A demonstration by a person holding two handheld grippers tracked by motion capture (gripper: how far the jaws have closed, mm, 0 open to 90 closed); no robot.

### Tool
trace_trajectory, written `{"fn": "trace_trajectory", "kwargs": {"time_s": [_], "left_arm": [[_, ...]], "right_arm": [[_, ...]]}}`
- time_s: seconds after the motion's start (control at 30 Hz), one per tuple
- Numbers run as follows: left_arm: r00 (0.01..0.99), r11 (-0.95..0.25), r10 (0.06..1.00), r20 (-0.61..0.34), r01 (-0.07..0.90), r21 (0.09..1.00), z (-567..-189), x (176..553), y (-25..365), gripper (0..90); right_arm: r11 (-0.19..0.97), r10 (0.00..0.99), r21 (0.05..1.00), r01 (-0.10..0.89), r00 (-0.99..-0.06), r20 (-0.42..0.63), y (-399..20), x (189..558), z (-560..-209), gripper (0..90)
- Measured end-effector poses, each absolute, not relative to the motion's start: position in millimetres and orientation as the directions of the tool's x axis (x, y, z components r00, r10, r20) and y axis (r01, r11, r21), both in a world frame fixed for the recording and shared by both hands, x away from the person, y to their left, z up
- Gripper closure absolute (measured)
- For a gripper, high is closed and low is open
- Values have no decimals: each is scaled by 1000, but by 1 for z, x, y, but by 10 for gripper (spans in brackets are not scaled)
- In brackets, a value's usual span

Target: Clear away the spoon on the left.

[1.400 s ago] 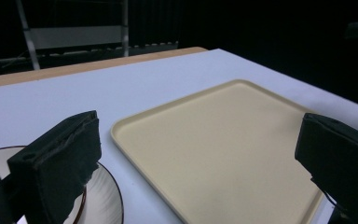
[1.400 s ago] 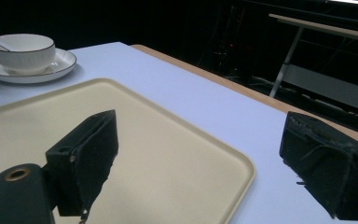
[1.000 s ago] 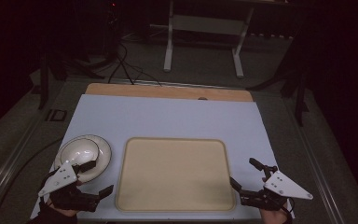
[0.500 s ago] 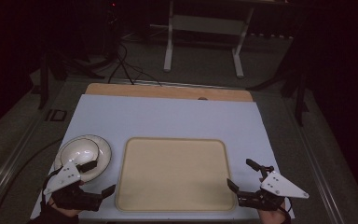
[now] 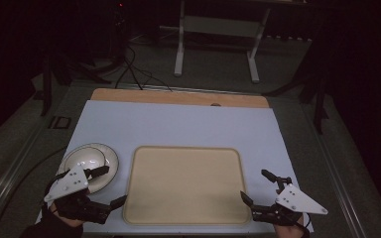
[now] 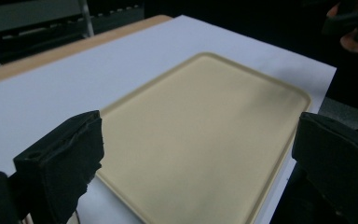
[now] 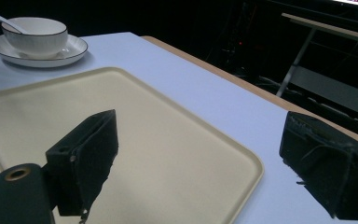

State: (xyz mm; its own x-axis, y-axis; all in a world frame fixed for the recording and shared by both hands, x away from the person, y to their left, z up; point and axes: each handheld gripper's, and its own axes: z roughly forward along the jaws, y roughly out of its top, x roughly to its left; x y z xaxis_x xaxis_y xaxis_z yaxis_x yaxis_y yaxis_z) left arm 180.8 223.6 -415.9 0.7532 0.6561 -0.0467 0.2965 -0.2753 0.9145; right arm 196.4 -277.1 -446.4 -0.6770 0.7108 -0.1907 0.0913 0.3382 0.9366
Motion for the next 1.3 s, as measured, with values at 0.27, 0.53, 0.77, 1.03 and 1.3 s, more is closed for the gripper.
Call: {"fn": "trace_trajectory", "kwargs": {"time_s": [0.27,0.53,0.77,1.03,1.3], "left_arm": [[740,-283,672,-4,262,923,-378,184,235,35],[692,-266,722,14,259,928,-355,190,250,42],[639,-228,769,-20,303,926,-358,195,270,53],[577,-164,813,-80,359,919,-371,195,294,53],[481,-93,865,-142,433,897,-385,190,315,54]], "right_arm": [[337,703,938,81,-684,-193,-276,195,-445,116],[337,701,938,78,-686,-195,-275,195,-445,117],[340,699,937,75,-687,-199,-273,194,-445,117],[338,697,938,76,-690,-196,-274,195,-445,116],[339,696,937,80,-691,-193,-273,195,-446,117]]}}
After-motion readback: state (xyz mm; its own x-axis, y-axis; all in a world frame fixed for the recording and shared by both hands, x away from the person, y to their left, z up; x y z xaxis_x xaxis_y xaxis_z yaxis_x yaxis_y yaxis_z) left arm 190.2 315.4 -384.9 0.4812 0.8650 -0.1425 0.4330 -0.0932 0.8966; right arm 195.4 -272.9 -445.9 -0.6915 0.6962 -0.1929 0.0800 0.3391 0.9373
